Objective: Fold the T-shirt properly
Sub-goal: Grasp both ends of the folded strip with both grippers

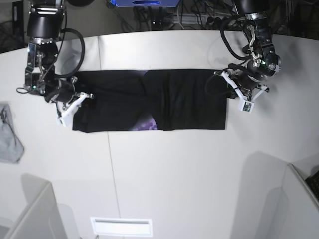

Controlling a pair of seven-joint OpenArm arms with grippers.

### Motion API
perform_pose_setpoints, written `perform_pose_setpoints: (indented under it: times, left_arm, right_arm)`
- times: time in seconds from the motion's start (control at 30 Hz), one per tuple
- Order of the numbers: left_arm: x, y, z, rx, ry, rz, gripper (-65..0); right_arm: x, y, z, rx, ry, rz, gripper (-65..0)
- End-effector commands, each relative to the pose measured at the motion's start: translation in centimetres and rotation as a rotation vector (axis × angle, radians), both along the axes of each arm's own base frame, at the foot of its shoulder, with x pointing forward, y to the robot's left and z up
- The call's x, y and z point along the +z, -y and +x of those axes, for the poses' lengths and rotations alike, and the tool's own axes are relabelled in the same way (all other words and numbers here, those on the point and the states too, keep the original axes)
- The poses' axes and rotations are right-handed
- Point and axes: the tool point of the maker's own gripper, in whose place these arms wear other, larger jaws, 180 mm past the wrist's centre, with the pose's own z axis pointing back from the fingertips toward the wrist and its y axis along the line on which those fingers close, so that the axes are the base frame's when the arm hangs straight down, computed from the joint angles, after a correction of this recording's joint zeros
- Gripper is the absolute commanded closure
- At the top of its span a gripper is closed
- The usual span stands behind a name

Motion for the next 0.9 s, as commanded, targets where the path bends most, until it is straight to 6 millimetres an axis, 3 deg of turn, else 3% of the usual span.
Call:
perform_pose_setpoints:
  times: [0.0,0.4,0.7,0.87]
  left_arm:
    - [0.2,0.1,0.1,-0.017,-0.003,0.014,0.0]
    - [-0.1,1.5,-0.1,-0.061,-0.014,0.006,0.0]
    - [-0.3,4.4,-0.1,-0.138,-0.018,-0.013,0.0]
    - [-0.1,4.2,0.2,-0.127,-0.008,-0.014,0.0]
  right_arm:
    - [-0.1,0.8,-0.2,0.010,-0.018,-0.041,0.0]
    - [4.8,-0.3,1.7,-0.024,0.112,-0.067,0.0]
    - [8.2,-5.9,2.0,0.023,0.162,-0.049,0.0]
    - [10.1,-9.0,1.6,0.046,0.188,-0.022,0.0]
